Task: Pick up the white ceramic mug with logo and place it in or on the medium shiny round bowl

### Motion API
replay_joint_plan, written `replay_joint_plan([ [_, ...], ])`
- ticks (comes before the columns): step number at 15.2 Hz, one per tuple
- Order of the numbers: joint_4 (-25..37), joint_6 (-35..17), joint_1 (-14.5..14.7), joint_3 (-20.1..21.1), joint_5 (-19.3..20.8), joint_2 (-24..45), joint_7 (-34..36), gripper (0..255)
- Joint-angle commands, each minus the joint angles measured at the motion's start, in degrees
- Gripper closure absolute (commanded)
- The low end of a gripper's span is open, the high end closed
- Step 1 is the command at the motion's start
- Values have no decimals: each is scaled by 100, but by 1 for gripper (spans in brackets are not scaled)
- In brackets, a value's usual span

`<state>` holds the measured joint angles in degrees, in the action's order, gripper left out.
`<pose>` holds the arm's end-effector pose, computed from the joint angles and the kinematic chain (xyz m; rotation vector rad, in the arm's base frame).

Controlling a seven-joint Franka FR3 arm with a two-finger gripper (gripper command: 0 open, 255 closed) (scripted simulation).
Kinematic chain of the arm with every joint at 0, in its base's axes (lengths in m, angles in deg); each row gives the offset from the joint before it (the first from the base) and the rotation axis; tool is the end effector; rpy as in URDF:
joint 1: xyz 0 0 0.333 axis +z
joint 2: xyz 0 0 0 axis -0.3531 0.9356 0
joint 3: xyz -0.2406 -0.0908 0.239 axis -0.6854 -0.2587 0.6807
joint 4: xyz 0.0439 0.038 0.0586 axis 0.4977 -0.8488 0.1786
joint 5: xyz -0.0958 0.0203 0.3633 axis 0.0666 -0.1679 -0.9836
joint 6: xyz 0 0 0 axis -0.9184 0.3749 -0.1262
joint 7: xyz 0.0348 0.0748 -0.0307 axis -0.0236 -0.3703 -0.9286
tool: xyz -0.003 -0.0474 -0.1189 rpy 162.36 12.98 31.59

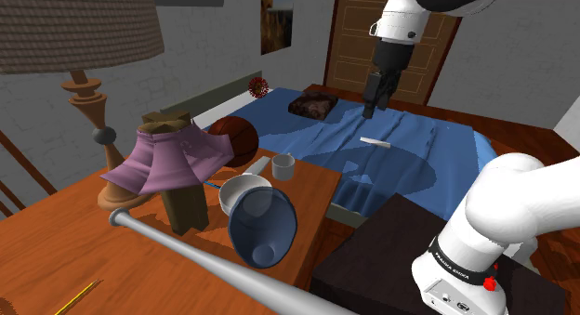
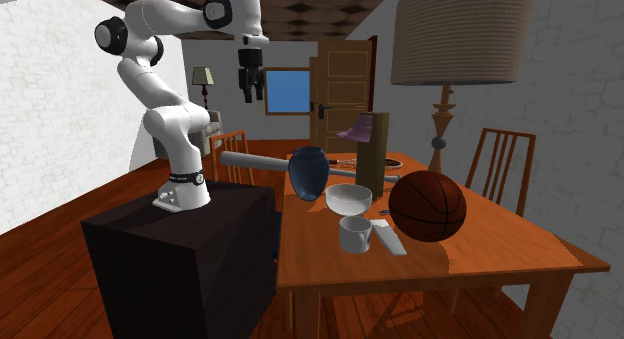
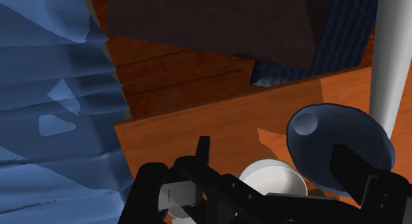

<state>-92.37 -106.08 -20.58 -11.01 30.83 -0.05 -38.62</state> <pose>0.2568 0.0325 0.5670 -3.0655 -0.2045 -0.0011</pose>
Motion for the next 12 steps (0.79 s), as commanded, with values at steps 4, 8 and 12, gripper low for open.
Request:
replay_joint_plan([
  [4, -128, -605, -11, 58, 25, 482, -47, 0],
  [8, -181, -1393, -31, 134, 71, 1222, -90, 0],
  [12, -99, -2132, -61, 205, 144, 2049, -107, 0],
])
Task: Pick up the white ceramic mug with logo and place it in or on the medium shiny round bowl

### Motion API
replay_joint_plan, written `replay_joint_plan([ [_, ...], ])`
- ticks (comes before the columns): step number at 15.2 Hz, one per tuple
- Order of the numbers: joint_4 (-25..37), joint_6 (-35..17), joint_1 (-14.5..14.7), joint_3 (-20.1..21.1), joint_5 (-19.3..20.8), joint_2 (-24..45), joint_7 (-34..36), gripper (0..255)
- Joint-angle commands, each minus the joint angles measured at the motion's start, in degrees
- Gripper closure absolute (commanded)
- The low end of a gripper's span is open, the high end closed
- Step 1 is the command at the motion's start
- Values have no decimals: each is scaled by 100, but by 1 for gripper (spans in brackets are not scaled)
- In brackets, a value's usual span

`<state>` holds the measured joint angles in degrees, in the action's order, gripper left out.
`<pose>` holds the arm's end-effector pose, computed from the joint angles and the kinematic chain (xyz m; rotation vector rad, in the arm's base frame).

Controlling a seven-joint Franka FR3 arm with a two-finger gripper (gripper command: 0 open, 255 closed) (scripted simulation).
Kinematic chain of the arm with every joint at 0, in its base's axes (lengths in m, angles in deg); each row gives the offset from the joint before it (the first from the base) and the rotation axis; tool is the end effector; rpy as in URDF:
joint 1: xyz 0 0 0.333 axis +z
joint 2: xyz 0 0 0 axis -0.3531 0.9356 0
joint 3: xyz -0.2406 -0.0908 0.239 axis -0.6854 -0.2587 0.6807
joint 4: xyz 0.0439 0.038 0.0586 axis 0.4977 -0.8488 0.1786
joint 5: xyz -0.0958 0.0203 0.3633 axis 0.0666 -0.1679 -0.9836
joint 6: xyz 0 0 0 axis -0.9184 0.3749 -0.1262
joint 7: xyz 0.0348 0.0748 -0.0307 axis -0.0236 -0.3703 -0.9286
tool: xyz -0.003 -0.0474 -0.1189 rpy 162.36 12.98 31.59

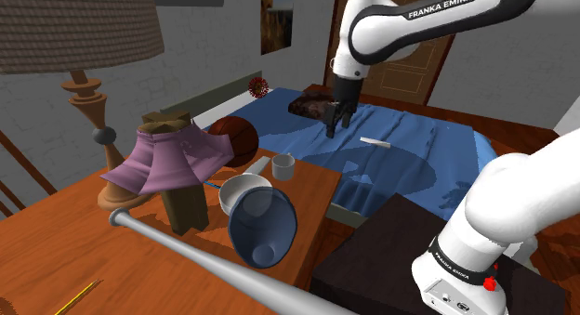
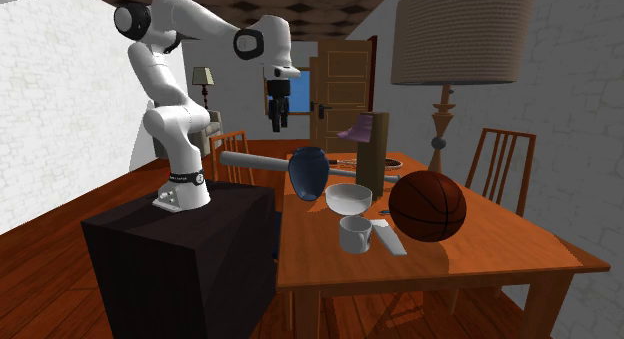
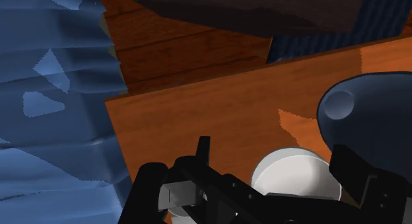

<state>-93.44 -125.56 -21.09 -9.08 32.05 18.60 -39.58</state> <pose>0.3614 0.0391 0.4859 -3.0932 -0.2376 0.0077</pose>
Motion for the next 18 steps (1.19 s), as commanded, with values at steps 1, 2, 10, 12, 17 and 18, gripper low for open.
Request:
replay_joint_plan([
  [1, 49, -358, -20, 30, 46, 400, -10, 0],
  [2, 99, -527, -30, 48, 73, 621, -8, 0],
  [10, 783, -1653, -103, 150, 400, 2449, 103, 0],
  [12, 1030, -1863, -109, 157, 513, 2913, 154, 0],
  [17, 1775, -2250, -81, 125, 812, 4067, 290, 0],
  [18, 1946, -2305, -68, 110, 870, 4297, 315, 0],
])
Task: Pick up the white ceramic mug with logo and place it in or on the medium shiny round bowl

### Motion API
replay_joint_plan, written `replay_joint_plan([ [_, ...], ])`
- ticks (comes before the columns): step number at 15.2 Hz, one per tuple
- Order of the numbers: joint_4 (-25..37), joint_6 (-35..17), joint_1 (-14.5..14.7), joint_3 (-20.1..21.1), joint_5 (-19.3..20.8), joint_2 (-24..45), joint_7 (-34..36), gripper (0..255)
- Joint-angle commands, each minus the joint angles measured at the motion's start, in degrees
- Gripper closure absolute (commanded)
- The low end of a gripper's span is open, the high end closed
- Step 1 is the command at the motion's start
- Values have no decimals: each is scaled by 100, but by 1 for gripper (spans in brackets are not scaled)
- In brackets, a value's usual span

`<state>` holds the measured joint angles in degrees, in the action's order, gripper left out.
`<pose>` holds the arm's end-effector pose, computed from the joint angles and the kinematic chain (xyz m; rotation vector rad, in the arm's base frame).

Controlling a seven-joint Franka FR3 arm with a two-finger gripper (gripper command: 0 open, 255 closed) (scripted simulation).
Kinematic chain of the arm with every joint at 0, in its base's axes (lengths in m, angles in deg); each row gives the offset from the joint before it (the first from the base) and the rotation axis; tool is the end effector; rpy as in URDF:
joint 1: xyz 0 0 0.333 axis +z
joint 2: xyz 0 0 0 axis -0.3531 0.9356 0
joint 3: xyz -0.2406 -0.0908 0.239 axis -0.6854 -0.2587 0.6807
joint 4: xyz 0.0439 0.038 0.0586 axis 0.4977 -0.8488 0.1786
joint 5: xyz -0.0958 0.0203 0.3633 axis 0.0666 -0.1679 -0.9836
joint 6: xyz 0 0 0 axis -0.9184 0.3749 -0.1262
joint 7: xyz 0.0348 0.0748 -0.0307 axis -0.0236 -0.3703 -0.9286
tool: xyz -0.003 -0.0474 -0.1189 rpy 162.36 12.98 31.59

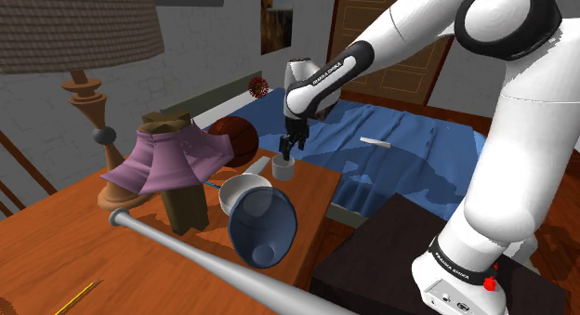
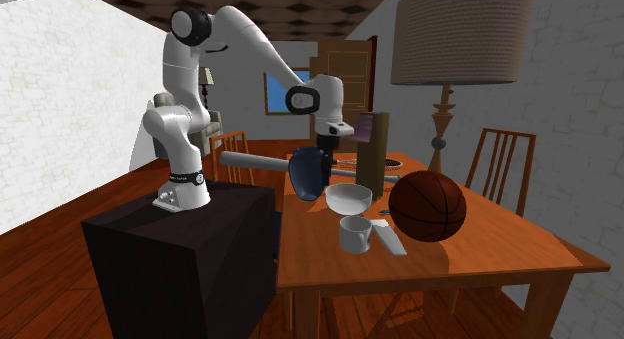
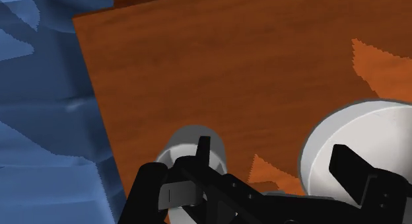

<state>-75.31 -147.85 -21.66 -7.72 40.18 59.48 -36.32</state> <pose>0.5562 0.0497 0.3258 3.1128 0.2976 -0.0173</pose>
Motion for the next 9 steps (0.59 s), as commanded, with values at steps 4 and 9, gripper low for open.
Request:
replay_joint_plan([
  [4, 891, -216, 59, -101, 260, 1125, 67, 0],
  [9, 2025, -223, 163, -206, 439, 2281, 106, 0],
])
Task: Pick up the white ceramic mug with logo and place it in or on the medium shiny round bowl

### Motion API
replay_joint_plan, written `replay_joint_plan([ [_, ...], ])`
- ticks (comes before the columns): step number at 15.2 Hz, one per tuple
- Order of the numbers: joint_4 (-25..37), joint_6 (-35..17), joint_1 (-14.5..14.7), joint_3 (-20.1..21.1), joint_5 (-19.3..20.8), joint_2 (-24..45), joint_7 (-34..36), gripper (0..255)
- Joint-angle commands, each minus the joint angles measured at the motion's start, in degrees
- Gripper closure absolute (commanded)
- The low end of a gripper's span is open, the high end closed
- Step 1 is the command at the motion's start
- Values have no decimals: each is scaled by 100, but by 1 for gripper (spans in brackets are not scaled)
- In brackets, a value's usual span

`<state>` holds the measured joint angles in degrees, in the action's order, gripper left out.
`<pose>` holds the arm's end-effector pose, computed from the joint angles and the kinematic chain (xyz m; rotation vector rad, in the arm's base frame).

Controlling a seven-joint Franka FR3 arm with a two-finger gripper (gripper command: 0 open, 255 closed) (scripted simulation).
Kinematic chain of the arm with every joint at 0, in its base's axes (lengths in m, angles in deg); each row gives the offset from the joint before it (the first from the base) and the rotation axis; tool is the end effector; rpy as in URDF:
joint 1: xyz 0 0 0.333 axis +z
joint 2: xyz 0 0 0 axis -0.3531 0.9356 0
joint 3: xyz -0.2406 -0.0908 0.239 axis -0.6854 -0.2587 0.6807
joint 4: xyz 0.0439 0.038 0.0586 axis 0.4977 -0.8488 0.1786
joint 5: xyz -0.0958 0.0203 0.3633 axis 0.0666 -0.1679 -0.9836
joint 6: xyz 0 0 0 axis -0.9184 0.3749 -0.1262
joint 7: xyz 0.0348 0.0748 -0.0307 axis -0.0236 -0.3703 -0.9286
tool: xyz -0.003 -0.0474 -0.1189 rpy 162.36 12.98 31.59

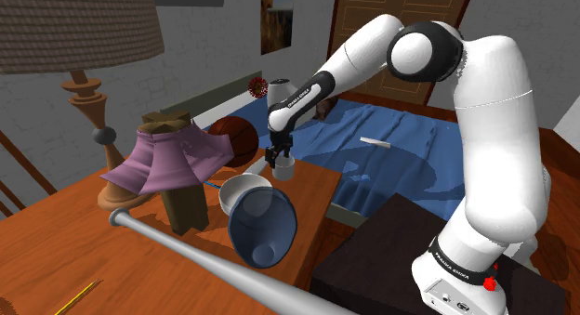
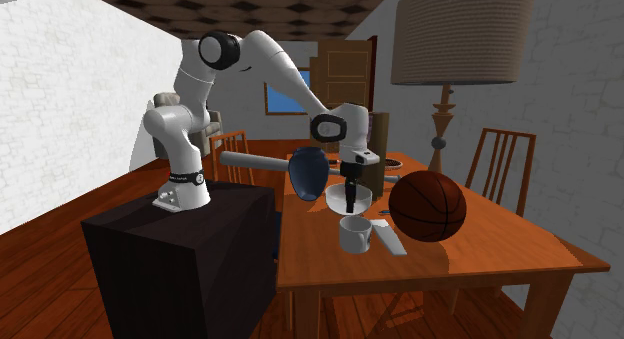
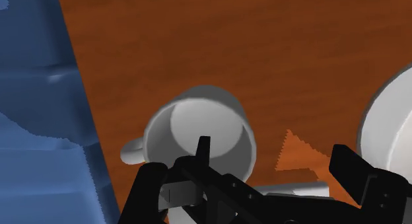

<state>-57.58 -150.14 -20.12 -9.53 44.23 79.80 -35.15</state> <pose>0.6497 0.0514 0.2372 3.0831 0.3240 -0.0217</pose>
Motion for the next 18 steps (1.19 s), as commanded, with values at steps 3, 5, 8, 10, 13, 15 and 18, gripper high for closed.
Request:
replay_joint_plan([
  [3, 568, -16, 36, -56, 70, 590, -8, 0],
  [5, 585, -113, 39, -68, 83, 703, 0, 0],
  [8, 619, -253, 45, -86, 101, 878, 11, 0],
  [10, 641, -326, 48, -96, 111, 971, 17, 0],
  [13, 642, -325, 48, -96, 111, 972, 16, 0],
  [15, 642, -325, 48, -96, 111, 972, 16, 0],
  [18, 641, -325, 48, -96, 111, 971, 16, 255],
])
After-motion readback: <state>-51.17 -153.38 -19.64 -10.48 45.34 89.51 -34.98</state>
